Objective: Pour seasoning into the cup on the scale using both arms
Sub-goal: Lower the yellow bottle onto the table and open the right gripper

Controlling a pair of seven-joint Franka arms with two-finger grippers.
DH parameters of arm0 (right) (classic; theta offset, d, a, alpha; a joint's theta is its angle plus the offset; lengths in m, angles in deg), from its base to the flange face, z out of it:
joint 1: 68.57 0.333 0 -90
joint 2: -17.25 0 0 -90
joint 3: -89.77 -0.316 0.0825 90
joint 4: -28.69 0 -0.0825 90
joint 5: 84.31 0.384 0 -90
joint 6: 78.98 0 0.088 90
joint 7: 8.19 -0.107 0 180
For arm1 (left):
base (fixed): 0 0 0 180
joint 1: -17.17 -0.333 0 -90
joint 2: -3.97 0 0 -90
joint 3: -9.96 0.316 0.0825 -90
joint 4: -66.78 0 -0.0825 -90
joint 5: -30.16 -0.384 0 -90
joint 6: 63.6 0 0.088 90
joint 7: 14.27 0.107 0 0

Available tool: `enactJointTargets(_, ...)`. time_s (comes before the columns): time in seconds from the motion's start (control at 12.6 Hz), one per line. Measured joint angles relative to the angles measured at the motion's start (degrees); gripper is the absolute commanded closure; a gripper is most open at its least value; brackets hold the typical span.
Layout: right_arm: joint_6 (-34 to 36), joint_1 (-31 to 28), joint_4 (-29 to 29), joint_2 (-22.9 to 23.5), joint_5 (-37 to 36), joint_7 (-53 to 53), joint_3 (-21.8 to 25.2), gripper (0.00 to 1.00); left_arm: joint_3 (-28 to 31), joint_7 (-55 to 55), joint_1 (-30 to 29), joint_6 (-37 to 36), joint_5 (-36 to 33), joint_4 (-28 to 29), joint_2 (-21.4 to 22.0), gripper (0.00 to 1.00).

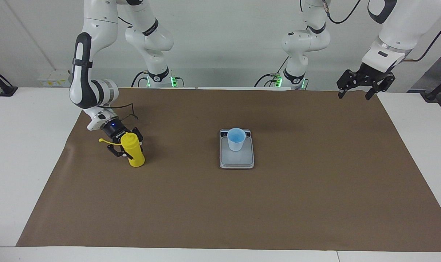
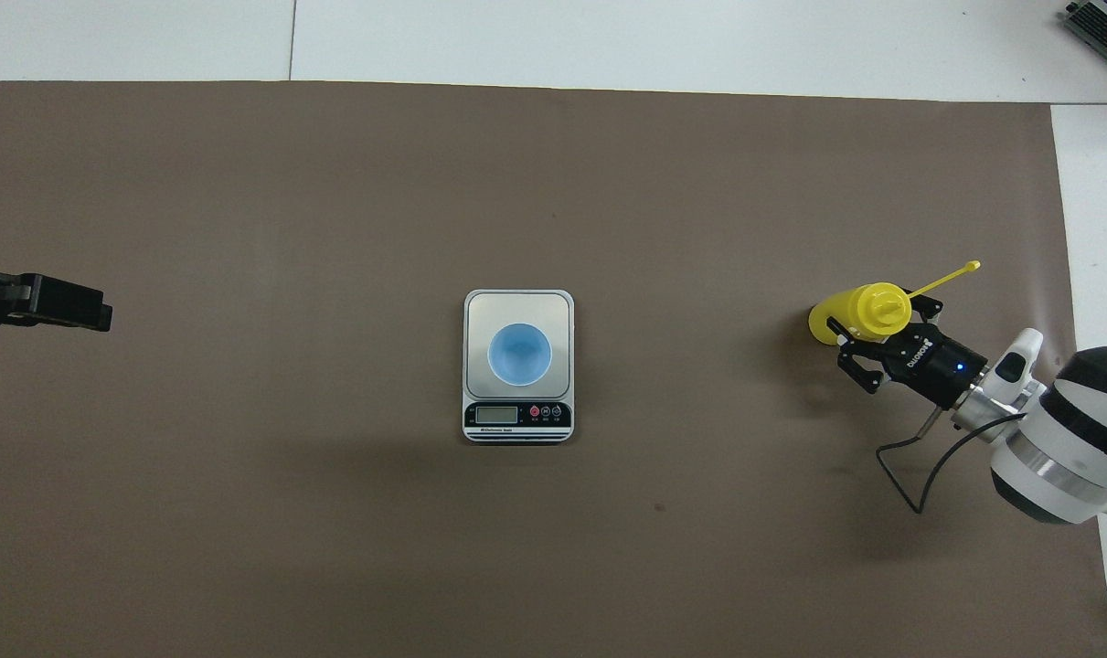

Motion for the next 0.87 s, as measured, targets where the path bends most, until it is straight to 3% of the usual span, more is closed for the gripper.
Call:
enactJointTargets(0.64, -0.2, -0.1, 0.0, -2.1, -0.4, 0.0, 0.2, 0.0, 0.0, 0.0, 0.0, 0.0, 0.0, 0.0, 0.0, 0.0)
enactJointTargets(0.87, -0.5, -1.4, 0.0, -2.9, -4.9, 0.0, 0.4, 0.0, 0.0, 0.0, 0.0, 0.0, 0.0, 0.0, 0.0, 0.0)
